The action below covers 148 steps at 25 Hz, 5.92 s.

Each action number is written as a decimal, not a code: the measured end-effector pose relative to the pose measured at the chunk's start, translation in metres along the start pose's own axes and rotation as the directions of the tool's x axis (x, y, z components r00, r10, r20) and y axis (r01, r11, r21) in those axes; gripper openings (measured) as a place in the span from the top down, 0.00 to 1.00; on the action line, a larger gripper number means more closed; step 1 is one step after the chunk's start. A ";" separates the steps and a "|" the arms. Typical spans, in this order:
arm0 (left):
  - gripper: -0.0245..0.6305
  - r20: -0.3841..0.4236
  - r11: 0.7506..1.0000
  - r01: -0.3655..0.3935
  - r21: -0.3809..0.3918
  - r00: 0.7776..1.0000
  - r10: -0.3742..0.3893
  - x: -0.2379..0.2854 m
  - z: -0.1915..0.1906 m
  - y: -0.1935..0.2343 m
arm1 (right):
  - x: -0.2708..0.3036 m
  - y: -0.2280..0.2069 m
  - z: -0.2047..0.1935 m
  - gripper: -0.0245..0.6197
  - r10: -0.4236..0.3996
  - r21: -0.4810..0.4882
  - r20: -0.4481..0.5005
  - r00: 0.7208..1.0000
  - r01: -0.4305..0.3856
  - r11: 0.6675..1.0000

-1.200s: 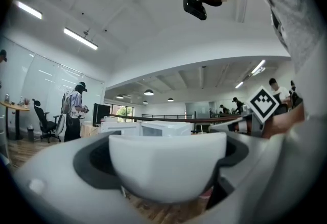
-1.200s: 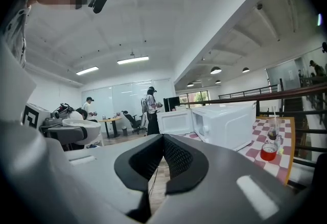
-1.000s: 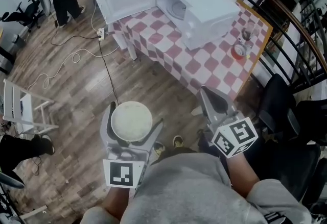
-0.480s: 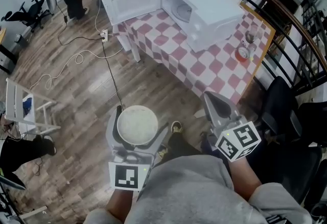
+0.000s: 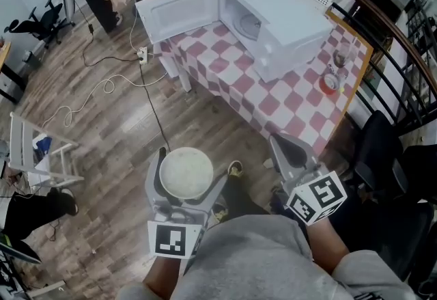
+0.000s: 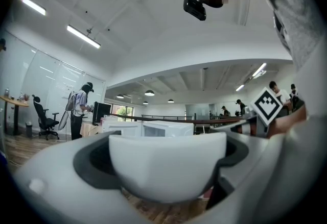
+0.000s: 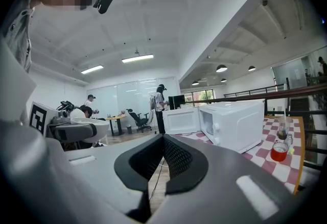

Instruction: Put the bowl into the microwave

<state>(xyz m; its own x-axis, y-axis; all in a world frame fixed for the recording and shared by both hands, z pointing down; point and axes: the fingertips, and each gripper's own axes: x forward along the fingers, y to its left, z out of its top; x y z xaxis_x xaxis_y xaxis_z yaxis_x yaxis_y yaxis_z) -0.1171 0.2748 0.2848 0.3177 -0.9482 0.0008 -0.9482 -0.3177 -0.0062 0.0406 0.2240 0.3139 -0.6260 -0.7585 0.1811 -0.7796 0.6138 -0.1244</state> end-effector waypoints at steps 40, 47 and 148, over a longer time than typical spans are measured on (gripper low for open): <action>0.14 -0.061 0.999 0.046 -0.002 0.997 -0.046 0.236 -0.013 0.064 | 0.175 -0.145 0.022 0.97 0.013 0.049 -0.071 0.997 -0.009 0.999; 0.14 -0.046 0.998 0.031 0.050 0.999 -0.028 0.249 -0.008 0.060 | 0.181 -0.149 0.022 0.97 0.052 0.058 -0.060 0.997 -0.049 0.997; 0.14 -0.220 0.720 0.694 0.025 0.706 -0.673 0.603 -0.166 0.074 | 0.373 -0.213 0.008 0.97 -0.434 0.184 -0.181 0.882 0.464 0.867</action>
<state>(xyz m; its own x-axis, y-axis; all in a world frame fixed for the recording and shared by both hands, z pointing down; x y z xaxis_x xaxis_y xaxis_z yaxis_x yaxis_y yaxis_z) 0.0028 -0.3203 0.4509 0.8611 -0.4563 0.2243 -0.4622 -0.8863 -0.0289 -0.0273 -0.1916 0.3999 -0.2108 -0.8963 0.3902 -0.9692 0.1396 -0.2029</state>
